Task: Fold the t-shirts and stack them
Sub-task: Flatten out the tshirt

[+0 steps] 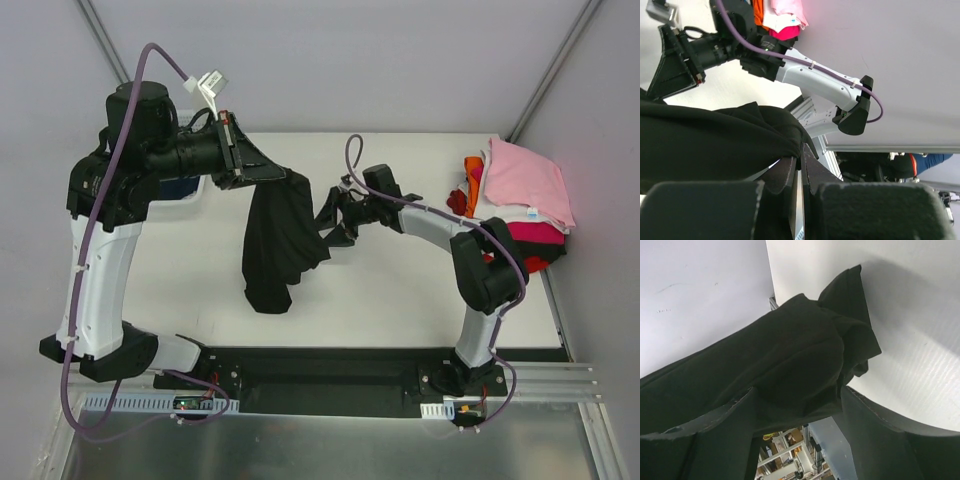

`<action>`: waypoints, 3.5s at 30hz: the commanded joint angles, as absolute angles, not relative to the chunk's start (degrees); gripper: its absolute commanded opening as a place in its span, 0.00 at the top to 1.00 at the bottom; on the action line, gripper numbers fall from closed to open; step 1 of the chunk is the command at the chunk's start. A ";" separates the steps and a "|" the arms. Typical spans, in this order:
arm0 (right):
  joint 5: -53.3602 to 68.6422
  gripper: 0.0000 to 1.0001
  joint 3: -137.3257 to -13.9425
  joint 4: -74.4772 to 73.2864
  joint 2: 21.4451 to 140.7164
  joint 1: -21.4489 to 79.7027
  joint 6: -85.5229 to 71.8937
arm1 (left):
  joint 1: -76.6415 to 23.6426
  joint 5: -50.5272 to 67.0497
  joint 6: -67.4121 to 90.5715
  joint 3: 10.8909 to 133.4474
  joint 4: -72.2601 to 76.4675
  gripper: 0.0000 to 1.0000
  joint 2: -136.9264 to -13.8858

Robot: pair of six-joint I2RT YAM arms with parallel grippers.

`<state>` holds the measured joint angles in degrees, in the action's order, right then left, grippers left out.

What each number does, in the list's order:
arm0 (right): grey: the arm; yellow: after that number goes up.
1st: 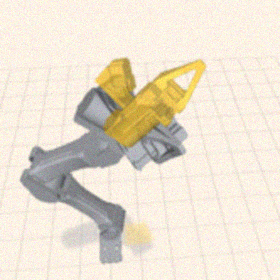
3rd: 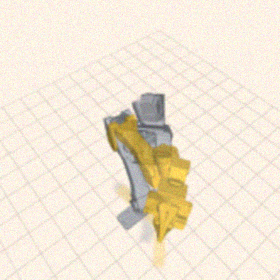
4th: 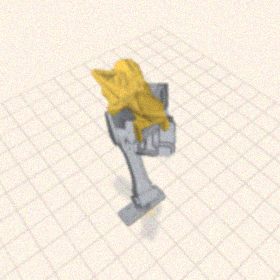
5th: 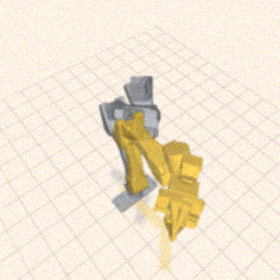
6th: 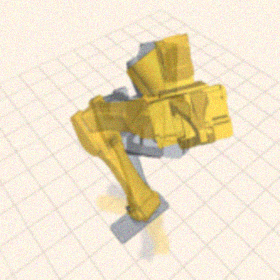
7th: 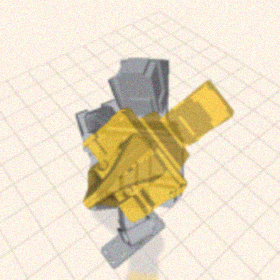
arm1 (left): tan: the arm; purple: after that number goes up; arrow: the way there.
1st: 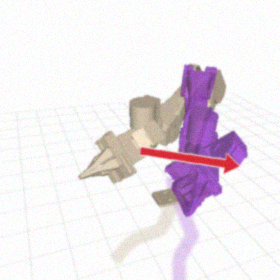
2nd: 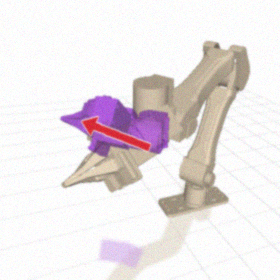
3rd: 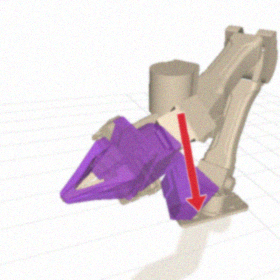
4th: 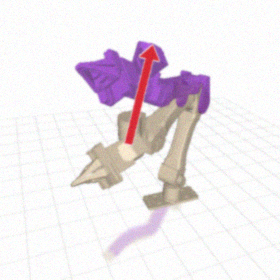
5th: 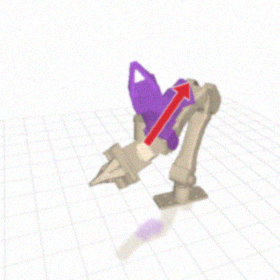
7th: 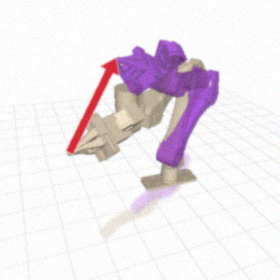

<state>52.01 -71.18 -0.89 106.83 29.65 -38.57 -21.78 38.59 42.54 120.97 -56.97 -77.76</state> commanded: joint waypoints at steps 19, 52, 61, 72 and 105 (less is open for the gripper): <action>48.08 0.99 -74.26 -1.48 105.47 32.70 -37.54 | -22.06 41.75 39.47 119.53 -54.67 0.97 -72.42; 26.01 0.99 -96.17 -51.86 63.37 4.13 -14.85 | -21.71 23.90 33.93 124.28 -64.51 0.95 -68.91; 29.44 0.99 -83.94 -49.31 62.14 4.13 -15.55 | -21.71 30.93 36.91 106.05 -56.89 0.94 -65.14; 29.71 0.99 -79.37 -48.69 64.95 4.13 -14.59 | -28.20 30.77 36.12 79.22 -46.59 0.14 -62.49; 28.13 0.99 -74.62 -44.03 74.71 5.45 -14.24 | -57.13 13.62 45.96 75.32 -30.68 0.21 -102.83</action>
